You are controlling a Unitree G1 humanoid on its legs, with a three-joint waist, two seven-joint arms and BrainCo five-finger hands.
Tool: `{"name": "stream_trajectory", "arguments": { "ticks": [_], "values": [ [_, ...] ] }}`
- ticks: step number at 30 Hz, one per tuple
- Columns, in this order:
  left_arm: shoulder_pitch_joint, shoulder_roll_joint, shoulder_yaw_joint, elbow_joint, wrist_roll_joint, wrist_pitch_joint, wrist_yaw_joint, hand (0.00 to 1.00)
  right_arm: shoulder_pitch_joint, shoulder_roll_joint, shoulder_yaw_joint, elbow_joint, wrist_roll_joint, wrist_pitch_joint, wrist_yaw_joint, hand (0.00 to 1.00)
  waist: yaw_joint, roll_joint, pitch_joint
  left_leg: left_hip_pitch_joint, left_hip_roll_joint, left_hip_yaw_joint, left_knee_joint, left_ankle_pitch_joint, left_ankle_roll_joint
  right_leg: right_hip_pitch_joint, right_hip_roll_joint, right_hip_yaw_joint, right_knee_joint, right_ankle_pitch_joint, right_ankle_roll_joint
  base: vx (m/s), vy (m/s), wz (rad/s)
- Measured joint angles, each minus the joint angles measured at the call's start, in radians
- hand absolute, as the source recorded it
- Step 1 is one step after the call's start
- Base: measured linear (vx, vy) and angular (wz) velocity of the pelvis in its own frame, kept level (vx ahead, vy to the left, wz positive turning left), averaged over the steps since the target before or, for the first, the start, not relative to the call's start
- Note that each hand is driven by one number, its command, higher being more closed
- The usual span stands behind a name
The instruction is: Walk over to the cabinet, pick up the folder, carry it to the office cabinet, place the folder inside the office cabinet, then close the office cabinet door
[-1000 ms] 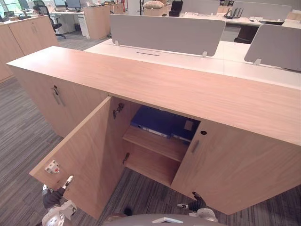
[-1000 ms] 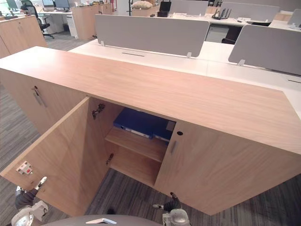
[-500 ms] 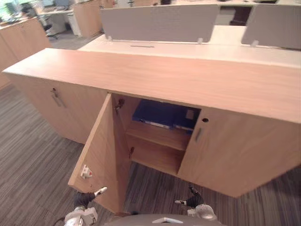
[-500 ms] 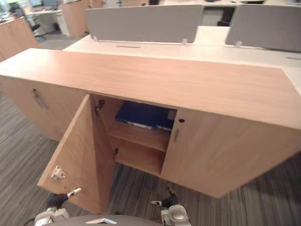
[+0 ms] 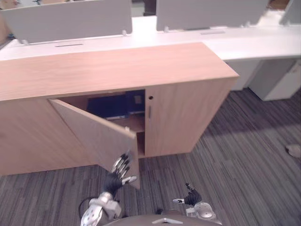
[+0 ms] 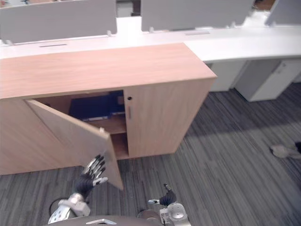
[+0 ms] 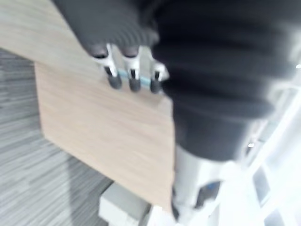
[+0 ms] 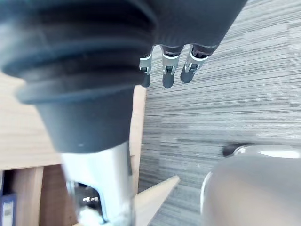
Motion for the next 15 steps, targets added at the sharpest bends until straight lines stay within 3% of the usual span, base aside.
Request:
{"name": "stream_trajectory", "arguments": {
  "ticks": [1,3,9,15],
  "values": [
    [-0.034,-0.01,-0.01,0.001,0.019,-0.001,-0.006,0.0,-0.001,-0.016,-0.002,-0.008,0.0,-0.001,0.0,0.0,-0.012,0.03,-0.001,-0.002,0.004,0.0,0.0,0.0,0.0,0.009,0.008,0.02,-0.047,0.021,0.001,0.01,0.034,-0.88],
    [-0.088,-0.015,-0.006,0.006,0.053,-0.001,-0.001,0.0,0.001,-0.023,-0.002,-0.015,0.0,-0.001,-0.001,0.0,-0.035,0.049,-0.009,-0.001,0.011,0.0,0.002,0.002,0.003,0.021,0.015,0.03,-0.097,0.06,0.001,0.05,0.023,-0.71],
    [-0.297,-0.019,0.0,0.136,0.164,-0.013,0.097,0.0,0.022,-0.02,-0.002,0.023,0.0,0.0,-0.006,0.0,-0.05,0.034,-0.031,0.003,0.028,-0.003,-0.002,0.036,0.049,0.06,0.023,0.018,-0.197,0.152,0.0,0.11,0.02,-0.2],
    [-0.393,-0.012,0.069,0.218,0.28,-0.004,0.233,0.0,0.026,-0.018,-0.004,0.062,0.0,0.007,-0.026,0.0,-0.065,0.027,-0.026,0.034,0.029,-0.035,-0.018,0.034,0.057,0.103,0.022,-0.031,-0.221,0.157,0.002,0.13,0.024,0.09]
  ]
}}
